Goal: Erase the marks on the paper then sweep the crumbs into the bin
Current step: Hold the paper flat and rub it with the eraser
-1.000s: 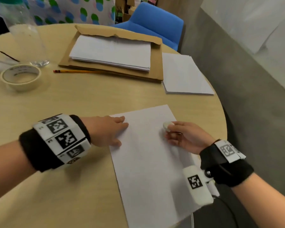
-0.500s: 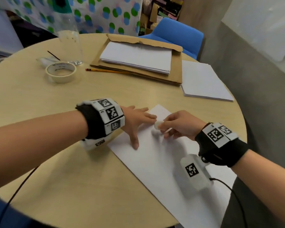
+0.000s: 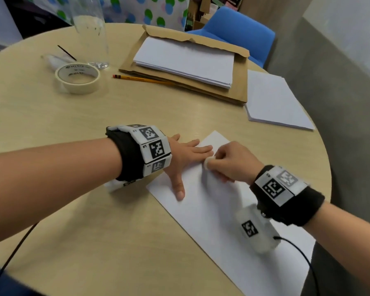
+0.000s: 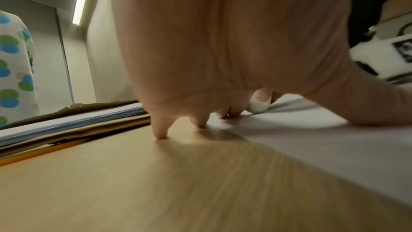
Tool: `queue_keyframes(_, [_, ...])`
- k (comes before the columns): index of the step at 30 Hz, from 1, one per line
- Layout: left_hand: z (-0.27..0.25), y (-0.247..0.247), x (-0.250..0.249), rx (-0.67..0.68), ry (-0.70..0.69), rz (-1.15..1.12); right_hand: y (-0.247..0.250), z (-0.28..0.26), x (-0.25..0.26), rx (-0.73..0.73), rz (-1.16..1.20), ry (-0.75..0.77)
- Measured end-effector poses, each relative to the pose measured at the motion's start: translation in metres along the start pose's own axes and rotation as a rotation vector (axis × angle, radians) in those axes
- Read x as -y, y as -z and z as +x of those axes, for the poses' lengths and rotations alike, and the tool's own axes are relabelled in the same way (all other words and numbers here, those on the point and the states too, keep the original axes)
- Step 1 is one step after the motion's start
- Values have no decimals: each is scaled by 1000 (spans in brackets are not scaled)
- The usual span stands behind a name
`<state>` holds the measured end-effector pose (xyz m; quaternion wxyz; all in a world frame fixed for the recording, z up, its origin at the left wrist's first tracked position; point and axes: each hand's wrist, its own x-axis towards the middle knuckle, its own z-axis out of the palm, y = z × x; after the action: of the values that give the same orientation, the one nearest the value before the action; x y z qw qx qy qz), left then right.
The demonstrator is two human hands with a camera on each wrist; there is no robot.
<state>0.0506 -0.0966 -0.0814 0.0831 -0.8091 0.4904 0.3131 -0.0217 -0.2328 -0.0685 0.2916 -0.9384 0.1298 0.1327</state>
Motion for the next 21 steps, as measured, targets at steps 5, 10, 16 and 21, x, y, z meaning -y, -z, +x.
queue_keyframes(5, [0, 0, -1, 19, 8, 35, -25, -29, 15, 198, -89, 116])
queue_keyframes(10, [0, 0, -1, 16, -1, 13, 3, 0, 6, 16, -123, 20])
queue_keyframes(16, [0, -1, 1, 27, -6, 42, -28, -36, 20, 220, -122, 175])
queue_keyframes(21, [-1, -1, 0, 37, -8, 26, 6, 1, 0, -5, -110, -1])
